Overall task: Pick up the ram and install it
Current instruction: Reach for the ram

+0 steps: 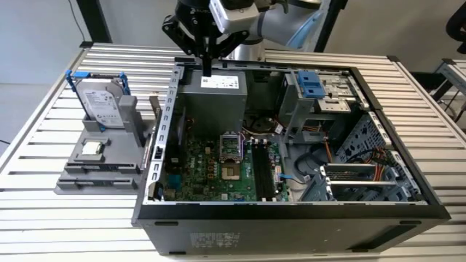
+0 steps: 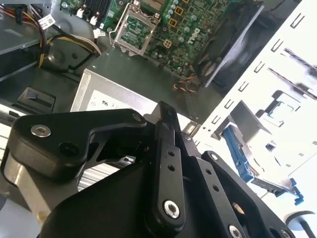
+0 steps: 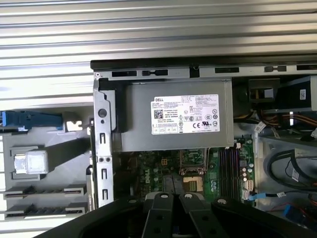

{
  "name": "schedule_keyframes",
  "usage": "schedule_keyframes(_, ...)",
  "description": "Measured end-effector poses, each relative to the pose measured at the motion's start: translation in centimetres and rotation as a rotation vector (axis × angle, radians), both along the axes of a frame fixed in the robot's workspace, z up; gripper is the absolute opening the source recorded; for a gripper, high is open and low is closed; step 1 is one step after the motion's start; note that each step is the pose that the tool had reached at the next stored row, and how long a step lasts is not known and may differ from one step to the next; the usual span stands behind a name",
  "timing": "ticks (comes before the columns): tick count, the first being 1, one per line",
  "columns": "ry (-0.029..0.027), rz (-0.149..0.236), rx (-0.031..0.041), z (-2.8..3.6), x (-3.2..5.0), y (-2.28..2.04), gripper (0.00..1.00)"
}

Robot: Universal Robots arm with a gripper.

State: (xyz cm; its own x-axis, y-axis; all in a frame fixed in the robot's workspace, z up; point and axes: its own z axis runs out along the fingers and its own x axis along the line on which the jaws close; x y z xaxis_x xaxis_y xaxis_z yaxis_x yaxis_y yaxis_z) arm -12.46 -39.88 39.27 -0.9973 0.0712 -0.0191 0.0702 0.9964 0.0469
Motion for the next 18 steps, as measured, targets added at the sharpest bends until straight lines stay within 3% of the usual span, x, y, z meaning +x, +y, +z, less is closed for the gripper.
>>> schedule_keyframes(18,0.0000,0.001,0.0001,0.00,-3.95,0.00,0.00)
